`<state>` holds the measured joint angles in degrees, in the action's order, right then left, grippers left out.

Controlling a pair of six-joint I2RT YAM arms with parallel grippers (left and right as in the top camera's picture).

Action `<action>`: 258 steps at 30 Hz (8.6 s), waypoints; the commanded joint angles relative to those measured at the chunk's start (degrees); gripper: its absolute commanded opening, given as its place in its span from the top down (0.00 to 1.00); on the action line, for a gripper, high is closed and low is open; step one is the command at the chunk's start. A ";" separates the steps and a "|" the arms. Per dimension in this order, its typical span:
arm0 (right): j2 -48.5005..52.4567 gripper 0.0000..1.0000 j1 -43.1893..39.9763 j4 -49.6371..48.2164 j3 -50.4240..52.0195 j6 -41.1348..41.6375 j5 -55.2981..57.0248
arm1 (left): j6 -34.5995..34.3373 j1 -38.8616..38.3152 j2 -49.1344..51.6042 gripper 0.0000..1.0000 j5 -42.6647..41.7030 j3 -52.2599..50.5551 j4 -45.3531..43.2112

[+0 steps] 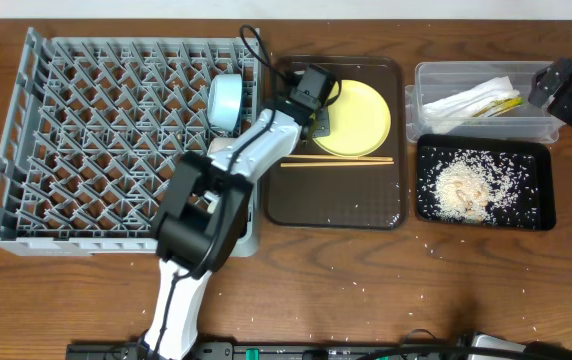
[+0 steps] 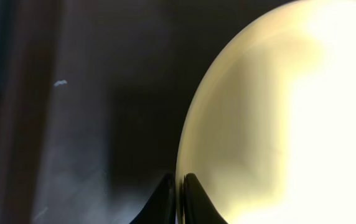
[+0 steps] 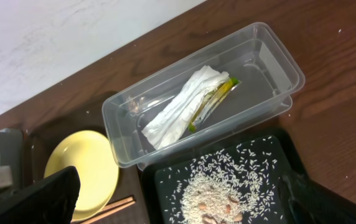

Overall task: Sort waste into correct bins and load items into the dishwasher
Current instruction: 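Grasp the edge of the yellow plate with the left gripper, then tilt the yellow plate up off the brown tray with the left gripper, then carry the yellow plate over the dish rack with the left gripper, then lower the yellow plate upright into the rack beside the bowls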

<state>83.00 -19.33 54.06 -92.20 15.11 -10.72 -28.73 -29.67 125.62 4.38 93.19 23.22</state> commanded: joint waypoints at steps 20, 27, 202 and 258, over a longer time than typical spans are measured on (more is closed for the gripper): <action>-0.13 0.01 -0.20 0.00 -0.74 0.72 -0.24 | -22.08 0.46 -6.43 0.28 -5.95 -1.07 10.69; -0.13 0.01 -0.20 0.00 -0.74 0.72 -0.24 | -18.38 -0.85 -4.61 0.25 0.13 -1.14 7.52; -0.13 0.01 -0.15 0.00 -0.74 0.72 -0.22 | 34.69 39.30 -30.16 0.93 0.85 -9.44 12.83; -0.13 0.01 -0.11 0.00 -0.74 0.72 -0.22 | 36.22 27.74 -16.09 0.88 -1.05 -9.73 13.55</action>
<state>83.00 -19.33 54.11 -92.20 15.11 -10.70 7.40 -2.46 108.29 -0.49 83.70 36.32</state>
